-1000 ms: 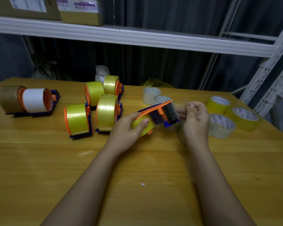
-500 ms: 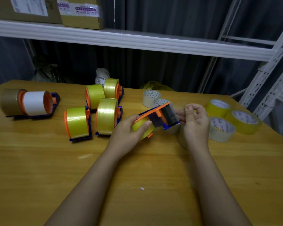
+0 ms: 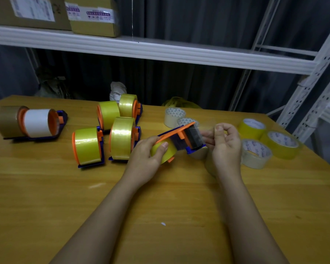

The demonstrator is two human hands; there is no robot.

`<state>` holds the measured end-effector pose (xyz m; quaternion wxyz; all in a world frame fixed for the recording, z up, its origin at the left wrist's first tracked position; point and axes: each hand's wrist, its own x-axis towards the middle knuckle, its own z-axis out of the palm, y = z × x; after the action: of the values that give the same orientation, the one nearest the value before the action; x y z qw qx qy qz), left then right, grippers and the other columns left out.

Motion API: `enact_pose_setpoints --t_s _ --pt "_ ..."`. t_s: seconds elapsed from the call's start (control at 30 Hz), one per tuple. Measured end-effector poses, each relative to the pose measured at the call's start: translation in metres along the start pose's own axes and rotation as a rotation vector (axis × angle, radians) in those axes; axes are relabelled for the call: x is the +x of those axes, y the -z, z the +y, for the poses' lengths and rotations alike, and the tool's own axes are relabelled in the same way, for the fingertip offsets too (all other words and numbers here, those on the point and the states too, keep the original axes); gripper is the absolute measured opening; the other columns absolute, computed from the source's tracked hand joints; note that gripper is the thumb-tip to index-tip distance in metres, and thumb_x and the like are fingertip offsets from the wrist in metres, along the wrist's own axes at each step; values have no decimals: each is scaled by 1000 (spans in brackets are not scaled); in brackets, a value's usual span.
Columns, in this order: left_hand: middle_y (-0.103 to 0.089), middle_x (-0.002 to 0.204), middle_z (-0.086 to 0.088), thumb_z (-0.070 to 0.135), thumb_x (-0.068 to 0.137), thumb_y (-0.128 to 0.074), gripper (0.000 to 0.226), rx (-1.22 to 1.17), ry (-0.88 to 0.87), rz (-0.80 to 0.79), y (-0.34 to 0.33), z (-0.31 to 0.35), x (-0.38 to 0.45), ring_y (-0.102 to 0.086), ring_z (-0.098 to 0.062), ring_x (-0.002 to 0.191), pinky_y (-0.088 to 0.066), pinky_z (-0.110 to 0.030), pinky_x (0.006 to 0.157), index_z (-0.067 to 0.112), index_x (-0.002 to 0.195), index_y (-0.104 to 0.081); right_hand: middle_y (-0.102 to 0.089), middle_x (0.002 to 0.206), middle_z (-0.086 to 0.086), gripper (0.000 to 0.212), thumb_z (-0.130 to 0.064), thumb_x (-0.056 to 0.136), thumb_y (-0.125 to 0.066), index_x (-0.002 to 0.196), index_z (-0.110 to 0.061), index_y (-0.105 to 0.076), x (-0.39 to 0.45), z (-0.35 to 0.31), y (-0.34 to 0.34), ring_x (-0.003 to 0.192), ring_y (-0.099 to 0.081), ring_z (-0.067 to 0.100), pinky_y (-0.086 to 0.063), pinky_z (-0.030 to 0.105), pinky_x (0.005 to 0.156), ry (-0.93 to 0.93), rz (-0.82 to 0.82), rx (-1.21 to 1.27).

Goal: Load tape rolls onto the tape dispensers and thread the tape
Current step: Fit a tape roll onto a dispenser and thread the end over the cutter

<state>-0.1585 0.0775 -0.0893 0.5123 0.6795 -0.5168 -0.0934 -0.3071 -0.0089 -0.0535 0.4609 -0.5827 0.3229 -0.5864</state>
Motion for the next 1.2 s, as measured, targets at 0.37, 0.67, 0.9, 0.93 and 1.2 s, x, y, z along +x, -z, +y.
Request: enact_pose_setpoints --t_s 0.37,0.67,0.9,0.93,1.2 --pt "-59 78 3 37 89 -47 16 -196 -46 -47 3 0 0 -56 -10 74 -42 -27 65 27 85 -59 -69 71 -4 12 -11 92 -62 103 -14 -62 5 0 4 68 -65 2 -54 20 61 -108 66 218" --pt "-59 77 3 35 89 -48 26 -274 -31 -8 4 0 -1 -57 -12 74 -42 -24 66 13 88 -62 -63 93 -1 9 -14 98 -54 99 -18 -63 10 5 14 73 -59 4 -54 20 64 -113 208 202" --pt "-59 77 7 34 92 -49 20 -242 -33 -8 2 -2 0 -55 -5 73 -41 -16 63 19 88 -61 -70 89 -11 7 -20 90 -64 89 -23 -70 1 2 5 84 -64 -1 -50 16 69 76 -83 13" --pt "-59 78 5 35 91 -48 24 -254 -30 -2 2 -2 0 -56 -8 74 -41 -17 64 15 89 -62 -71 91 -10 7 -22 90 -64 90 -23 -71 2 4 5 86 -64 -1 -51 17 70 37 -100 -4" --pt "-61 82 4 29 96 -50 20 -226 -40 -12 2 -4 0 -56 -6 75 -42 -18 66 13 94 -62 -74 88 -3 11 -15 90 -63 88 -18 -73 4 4 6 90 -69 10 -53 23 73 -151 -124 183"
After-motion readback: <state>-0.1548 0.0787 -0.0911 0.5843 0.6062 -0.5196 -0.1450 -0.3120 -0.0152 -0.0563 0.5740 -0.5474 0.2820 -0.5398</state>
